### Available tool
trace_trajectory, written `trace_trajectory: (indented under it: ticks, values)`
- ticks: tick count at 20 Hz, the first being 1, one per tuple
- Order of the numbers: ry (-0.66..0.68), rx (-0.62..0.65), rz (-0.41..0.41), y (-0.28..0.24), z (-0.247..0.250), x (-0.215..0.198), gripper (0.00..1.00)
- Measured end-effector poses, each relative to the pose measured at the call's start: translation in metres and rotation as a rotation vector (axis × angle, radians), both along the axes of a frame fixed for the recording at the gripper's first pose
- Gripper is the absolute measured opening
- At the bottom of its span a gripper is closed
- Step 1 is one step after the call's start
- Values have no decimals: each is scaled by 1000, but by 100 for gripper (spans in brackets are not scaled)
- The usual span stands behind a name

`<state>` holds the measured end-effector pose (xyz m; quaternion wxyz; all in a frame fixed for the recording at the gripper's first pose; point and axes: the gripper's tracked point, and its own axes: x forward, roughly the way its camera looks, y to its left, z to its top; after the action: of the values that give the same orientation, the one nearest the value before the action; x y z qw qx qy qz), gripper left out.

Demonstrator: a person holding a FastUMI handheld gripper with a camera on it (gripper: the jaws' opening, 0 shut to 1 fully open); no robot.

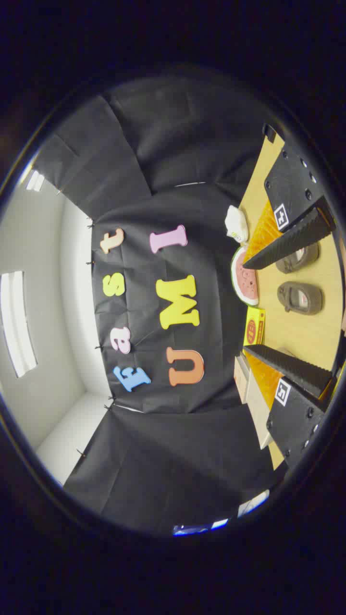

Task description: Open the storage box then place both shoes into the box .Put the left shoe in first, then the right shoe, with the right side of both shoes facing outward in a uniform manner.

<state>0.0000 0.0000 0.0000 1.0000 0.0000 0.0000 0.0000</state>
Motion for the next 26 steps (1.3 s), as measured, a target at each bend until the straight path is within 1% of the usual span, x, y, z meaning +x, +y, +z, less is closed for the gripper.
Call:
trace_trajectory:
  ticks: [2, 3, 5, 8, 13, 19, 23, 24, 26]
  values:
    - [14, -48, -39, -2, -1, -4, 96]
    - [19, -63, -45, 0, -1, -5, 96]
    - [14, -68, -24, 13, 5, -10, 96]
    - [-3, -72, -14, 17, 11, -14, 96]
    - [27, -84, -25, 16, 5, -13, 96]
    - [97, -66, -23, 15, -16, 5, 96]
    - [163, -45, -21, 13, -36, 26, 96]
    - [178, -33, -10, 16, -40, 32, 96]
    - [214, 7, 43, 26, -50, 46, 96]
